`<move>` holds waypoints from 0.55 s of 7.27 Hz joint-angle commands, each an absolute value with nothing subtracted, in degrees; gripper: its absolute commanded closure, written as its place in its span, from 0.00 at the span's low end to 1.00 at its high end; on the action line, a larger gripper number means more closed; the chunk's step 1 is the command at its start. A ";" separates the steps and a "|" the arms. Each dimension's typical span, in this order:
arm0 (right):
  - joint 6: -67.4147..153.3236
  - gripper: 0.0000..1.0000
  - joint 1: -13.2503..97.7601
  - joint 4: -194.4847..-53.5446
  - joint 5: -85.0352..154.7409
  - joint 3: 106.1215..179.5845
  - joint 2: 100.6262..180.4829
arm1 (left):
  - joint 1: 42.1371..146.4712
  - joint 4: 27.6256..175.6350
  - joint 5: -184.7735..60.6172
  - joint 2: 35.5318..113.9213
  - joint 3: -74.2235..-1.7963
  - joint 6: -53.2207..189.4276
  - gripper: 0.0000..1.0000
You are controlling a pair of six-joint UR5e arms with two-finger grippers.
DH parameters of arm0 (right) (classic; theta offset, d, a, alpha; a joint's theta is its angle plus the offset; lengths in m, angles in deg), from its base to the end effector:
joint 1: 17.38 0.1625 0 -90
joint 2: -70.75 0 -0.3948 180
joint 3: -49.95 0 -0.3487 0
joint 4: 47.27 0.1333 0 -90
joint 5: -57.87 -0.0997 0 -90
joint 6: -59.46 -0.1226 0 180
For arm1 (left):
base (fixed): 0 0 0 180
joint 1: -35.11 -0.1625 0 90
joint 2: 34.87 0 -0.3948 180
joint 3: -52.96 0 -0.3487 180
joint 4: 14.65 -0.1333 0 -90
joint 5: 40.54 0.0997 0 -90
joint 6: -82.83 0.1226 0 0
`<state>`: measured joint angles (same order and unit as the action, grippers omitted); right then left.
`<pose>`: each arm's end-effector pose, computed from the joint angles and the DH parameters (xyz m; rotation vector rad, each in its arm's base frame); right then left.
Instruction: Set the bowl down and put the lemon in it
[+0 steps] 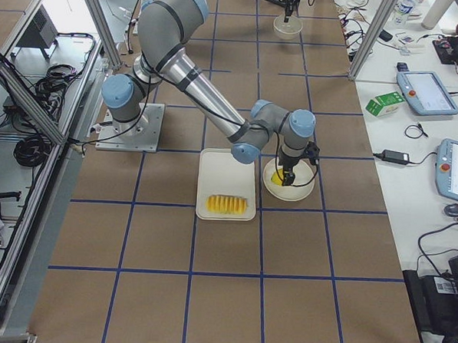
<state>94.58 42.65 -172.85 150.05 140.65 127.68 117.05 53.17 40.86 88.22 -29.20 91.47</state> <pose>-0.1927 -0.5917 0.1802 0.1380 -3.0894 0.0095 -0.0626 -0.6391 0.2181 -0.0091 -2.9850 -0.0465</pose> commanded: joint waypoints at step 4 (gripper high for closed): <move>93.91 1.00 42.74 -171.12 150.78 140.38 131.19 | 136.60 48.23 38.62 83.43 -37.80 72.61 1.00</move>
<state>94.02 42.66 -172.20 150.62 140.30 128.98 132.63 52.09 36.90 84.13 -34.75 79.40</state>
